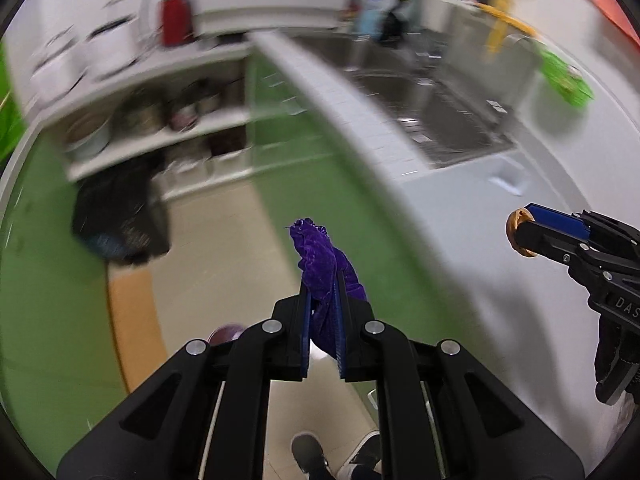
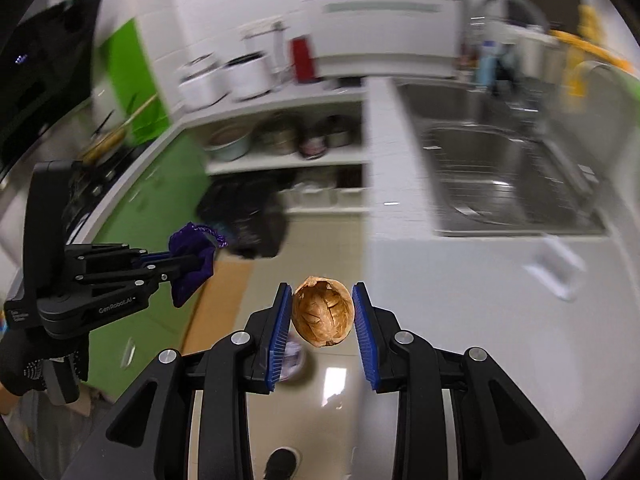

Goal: Collect trash
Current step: 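Carry the pouch and walnut shell over the pink wastebasket, then open both grippers to drop the pouch and shell into the wastebasket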

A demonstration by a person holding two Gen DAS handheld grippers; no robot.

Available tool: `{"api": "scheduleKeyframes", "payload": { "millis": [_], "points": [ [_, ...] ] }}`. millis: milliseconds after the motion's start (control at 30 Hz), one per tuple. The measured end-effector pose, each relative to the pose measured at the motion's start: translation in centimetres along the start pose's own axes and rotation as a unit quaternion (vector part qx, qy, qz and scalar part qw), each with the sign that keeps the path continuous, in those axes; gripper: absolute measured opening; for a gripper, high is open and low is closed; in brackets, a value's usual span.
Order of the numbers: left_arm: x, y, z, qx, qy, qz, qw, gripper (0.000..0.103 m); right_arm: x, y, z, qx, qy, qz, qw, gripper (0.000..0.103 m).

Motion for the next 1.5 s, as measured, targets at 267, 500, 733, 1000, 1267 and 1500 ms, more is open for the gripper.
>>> {"api": "scheduleKeyframes", "payload": {
  "millis": [267,500,733,1000,1267,1500],
  "points": [
    [6.3,7.1,12.4,-0.092,-0.029,0.049,0.9942,0.009,12.4,2.0,7.9,-0.043,-0.047,0.066,0.996,0.031],
    [17.3,13.5,18.3,-0.119,-0.026,0.101,0.9874,0.009,22.5,6.7,10.0,-0.055,-0.053,0.110,0.991,0.031],
    [26.1,19.1,21.6,-0.138,-0.016,0.132,0.9816,0.010,29.9,11.9,9.5,-0.040,-0.055,0.141,0.988,0.031],
    [31.7,21.7,24.0,-0.167,-0.012,0.129,0.9775,0.079,35.6,15.6,9.6,-0.039,-0.055,0.170,0.983,0.031],
    [30.1,21.1,24.9,-0.177,-0.020,0.116,0.9771,0.100,36.2,16.1,10.7,-0.044,-0.061,0.184,0.980,0.031],
    [24.9,19.7,25.9,-0.180,-0.048,0.089,0.9784,0.100,37.9,16.1,13.2,-0.056,-0.083,0.194,0.976,0.031]
  ]
}}
Point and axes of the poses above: each gripper's, at about its wrist camera, not at the fingertips, and x roughly the way its jaws point, z to its left, y to its underside, the point moved 10 cm from there along x, roughly the way its jaws point, and after that the axes turned 2 degrees about -x, right-handed, at the moved point
